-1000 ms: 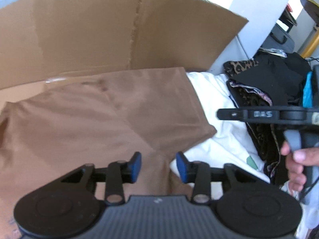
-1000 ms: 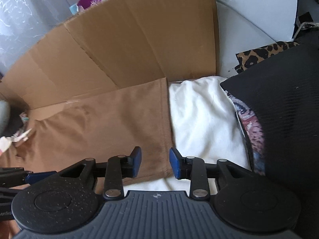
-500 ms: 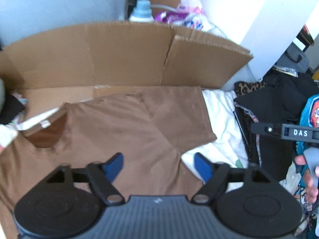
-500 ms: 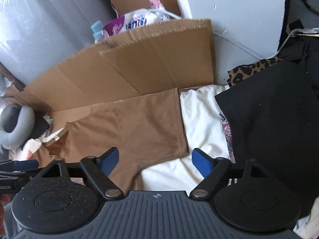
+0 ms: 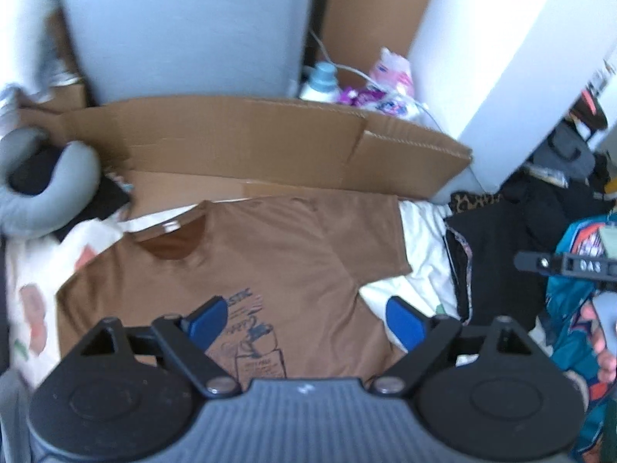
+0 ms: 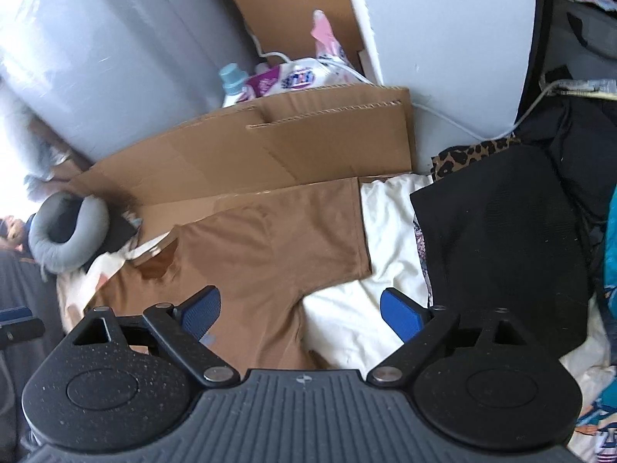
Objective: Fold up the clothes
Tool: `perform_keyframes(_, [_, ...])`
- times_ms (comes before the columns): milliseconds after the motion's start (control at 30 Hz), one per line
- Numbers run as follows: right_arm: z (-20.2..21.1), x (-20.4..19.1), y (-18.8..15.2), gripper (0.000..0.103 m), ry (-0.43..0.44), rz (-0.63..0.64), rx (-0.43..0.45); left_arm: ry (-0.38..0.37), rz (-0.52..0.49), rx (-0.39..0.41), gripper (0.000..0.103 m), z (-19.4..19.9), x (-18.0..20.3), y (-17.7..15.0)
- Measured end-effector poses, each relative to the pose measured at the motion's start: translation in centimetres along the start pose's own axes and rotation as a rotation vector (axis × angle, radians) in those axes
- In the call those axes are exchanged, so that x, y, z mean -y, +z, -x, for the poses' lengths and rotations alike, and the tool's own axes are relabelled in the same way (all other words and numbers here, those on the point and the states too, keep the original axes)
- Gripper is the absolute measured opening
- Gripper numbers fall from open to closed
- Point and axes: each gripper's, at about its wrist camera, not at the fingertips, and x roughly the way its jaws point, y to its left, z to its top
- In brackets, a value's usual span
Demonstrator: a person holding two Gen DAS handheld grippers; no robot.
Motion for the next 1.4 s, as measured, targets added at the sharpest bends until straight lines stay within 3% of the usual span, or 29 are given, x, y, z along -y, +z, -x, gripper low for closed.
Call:
perform_keyframes(200, [5.8,-2.2,0.6,0.097,0.002,0.03,0.031,0.046,0.082,0.014,0.093,6.3,-2.5,-0.2])
perform_keyframes(467, [12.5,-5.7,1.7,0.097,0.02,0.116,0.038,0.107,0.081,0.063,0.095,14.0,-5.1,-1.4])
perform_keyframes(700, [16.3,-9.2,1.9,0.098,0.047,0.171,0.06,0.144,0.113,0.058,0.095,17.8,-8.5,-3.3])
perform_keyframes(1067, [14.1,-15.1,0.1,0.098,0.129,0.227,0.046,0.228,0.171,0.108,0.095,21.2,-14.0,-6.5])
perform_keyframes(1233, [11.8,-17.6,-1.5,0.098,0.182,0.261,0.019,0.291,0.175,0.091,0.096,20.7,-16.1,-8.0])
perform_keyframes(1400, [8.9,-20.3,-2.5,0.098,0.194,0.3,-0.021,0.291,0.23,0.095,0.096,19.0,-18.6,-9.7])
